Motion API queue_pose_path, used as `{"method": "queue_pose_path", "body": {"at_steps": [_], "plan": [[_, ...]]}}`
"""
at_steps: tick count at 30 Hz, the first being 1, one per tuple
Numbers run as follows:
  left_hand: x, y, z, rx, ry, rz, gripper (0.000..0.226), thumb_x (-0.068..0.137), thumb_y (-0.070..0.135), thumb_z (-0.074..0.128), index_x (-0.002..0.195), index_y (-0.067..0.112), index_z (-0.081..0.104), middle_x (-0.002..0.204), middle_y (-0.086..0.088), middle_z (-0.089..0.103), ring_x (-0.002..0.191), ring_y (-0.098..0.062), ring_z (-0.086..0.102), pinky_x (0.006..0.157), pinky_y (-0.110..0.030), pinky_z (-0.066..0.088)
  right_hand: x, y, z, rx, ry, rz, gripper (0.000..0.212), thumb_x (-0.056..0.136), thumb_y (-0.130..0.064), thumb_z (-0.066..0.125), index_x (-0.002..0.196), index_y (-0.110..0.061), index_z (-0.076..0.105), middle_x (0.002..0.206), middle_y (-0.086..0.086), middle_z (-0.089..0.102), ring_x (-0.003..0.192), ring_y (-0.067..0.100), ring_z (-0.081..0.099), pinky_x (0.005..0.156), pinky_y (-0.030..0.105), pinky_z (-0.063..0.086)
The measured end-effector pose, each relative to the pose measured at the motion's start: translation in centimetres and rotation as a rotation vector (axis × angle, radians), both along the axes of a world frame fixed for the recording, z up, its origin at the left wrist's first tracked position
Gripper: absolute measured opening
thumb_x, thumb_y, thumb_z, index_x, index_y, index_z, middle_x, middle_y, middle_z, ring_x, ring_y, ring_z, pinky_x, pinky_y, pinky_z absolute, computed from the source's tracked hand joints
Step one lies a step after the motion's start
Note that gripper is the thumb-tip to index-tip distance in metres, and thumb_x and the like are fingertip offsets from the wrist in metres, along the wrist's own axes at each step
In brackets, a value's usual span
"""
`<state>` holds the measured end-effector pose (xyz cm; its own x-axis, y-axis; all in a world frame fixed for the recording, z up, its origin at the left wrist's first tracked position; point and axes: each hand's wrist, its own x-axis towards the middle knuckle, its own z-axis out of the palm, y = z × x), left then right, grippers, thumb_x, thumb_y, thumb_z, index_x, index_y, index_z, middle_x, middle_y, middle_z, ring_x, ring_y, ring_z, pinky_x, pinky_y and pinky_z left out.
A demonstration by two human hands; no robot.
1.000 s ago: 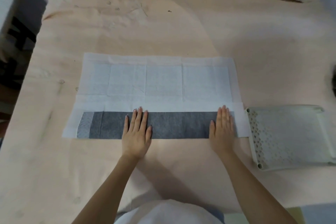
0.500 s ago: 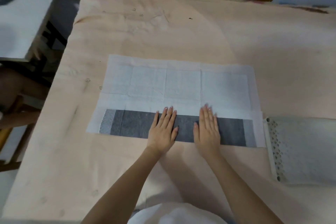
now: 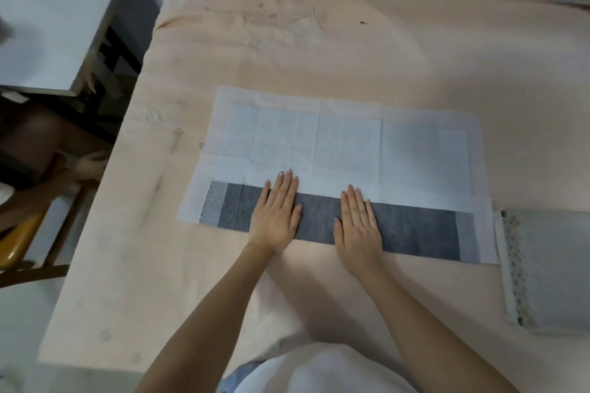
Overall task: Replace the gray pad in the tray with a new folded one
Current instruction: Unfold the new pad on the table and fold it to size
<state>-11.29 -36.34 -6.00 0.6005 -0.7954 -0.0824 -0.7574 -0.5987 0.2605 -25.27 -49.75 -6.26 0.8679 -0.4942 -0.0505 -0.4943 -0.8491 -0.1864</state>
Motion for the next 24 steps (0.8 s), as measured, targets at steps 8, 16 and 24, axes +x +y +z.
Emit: {"method": "queue_pose_path", "body": {"at_steps": [8,16,24], "plan": [[4.4,4.1,0.1,0.010,-0.012,0.022,0.057,0.100,0.036,0.015,0.149,0.007,0.024,0.156,-0.007,0.018,0.145,-0.019,0.013,0.119,-0.036,0.005,0.0,0.0,0.1,0.027,-0.001,-0.003,0.055,0.100,-0.029,0.017,0.145,0.000,0.024,0.154,0.012,0.022,0.144,0.022,0.017,0.117,0.040,0.015],[7.4,8.5,0.5,0.011,0.000,0.089,0.062,0.100,0.042,0.006,0.149,0.008,0.024,0.156,-0.004,0.017,0.145,-0.015,0.013,0.120,-0.030,0.002,0.0,0.0,0.3,0.072,-0.030,0.001,0.053,0.100,-0.027,0.017,0.146,-0.002,0.025,0.154,0.010,0.024,0.144,0.020,0.016,0.117,0.039,0.016],[8.6,0.2,3.1,-0.044,-0.071,-0.099,0.065,0.099,0.047,0.014,0.146,0.005,0.029,0.151,-0.011,0.031,0.141,-0.026,0.027,0.118,-0.039,0.011,3.5,-3.8,2.3,0.099,-0.215,-0.086,0.046,0.091,-0.019,0.033,0.129,0.000,0.052,0.141,0.013,0.046,0.131,0.025,0.041,0.112,0.035,0.024]]}}
